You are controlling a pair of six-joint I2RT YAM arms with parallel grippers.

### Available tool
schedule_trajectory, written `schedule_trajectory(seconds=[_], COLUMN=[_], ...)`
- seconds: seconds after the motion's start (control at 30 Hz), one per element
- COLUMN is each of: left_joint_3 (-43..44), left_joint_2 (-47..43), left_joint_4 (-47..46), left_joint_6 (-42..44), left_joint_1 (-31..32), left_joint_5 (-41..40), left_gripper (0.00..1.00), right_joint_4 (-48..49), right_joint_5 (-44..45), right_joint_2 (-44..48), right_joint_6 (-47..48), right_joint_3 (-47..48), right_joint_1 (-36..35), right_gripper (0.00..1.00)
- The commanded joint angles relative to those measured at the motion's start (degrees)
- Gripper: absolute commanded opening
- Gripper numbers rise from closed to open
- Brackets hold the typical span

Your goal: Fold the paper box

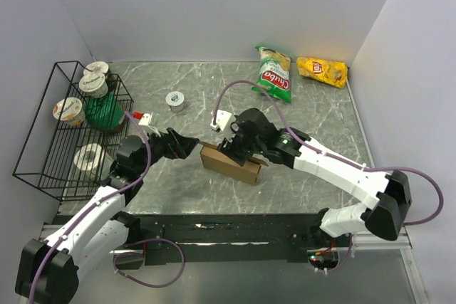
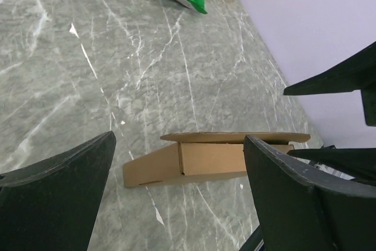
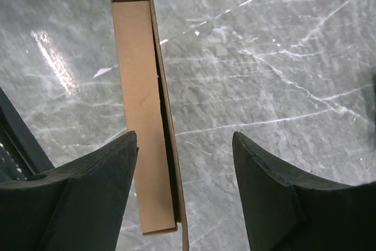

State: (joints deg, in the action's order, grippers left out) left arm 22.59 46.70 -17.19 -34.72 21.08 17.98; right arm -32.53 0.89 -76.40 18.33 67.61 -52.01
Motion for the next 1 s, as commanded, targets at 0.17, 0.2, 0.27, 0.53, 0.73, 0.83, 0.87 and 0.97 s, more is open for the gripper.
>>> schedule_trajectory(seconds=[0.17, 0.2, 0.27, 0.53, 0.73, 0.83, 0.87, 0.97], left_joint_3=[-3.2, -3.8, -4.7, -5.6, -5.3, -5.2, -5.1, -5.1], left_joint_2=[1.3, 1.6, 2.6, 6.1, 7.3, 7.4, 7.5, 7.4], left_joint_4=[-12.1, -14.4, -15.9, -19.5, -20.6, -20.6, -20.5, -20.3], left_joint_6=[3.3, 4.1, 4.9, 8.2, 8.4, 8.5, 8.4, 8.4], left_joint_1=[-0.4, -0.4, -0.5, -0.9, -1.0, -1.0, -1.0, -1.0], left_joint_5=[5.7, 6.9, 8.1, 11.5, 12.0, 12.2, 12.2, 12.1], left_gripper=[0.96, 0.96, 0.96, 0.96, 0.96, 0.96, 0.96, 0.96], right_joint_4=[2.1, 2.2, 2.4, 0.2, -0.3, 0.3, 0.3, 0.7], right_joint_5=[-2.9, -3.6, -4.9, -6.7, -8.4, -8.2, -7.7, -6.6], right_joint_2=[10.3, 11.3, 14.9, 28.6, 30.7, 30.1, 29.7, 28.4], right_joint_6=[-8.3, -9.4, -12.5, -22.4, -24.0, -23.8, -23.7, -23.0], right_joint_3=[-4.9, -6.8, -8.9, -18.6, -21.6, -22.4, -22.5, -23.1], right_joint_1=[3.5, 4.4, 6.6, 11.2, 11.4, 11.4, 11.4, 11.3], right_gripper=[0.81, 0.81, 0.82, 0.81, 0.78, 0.74, 0.73, 0.7])
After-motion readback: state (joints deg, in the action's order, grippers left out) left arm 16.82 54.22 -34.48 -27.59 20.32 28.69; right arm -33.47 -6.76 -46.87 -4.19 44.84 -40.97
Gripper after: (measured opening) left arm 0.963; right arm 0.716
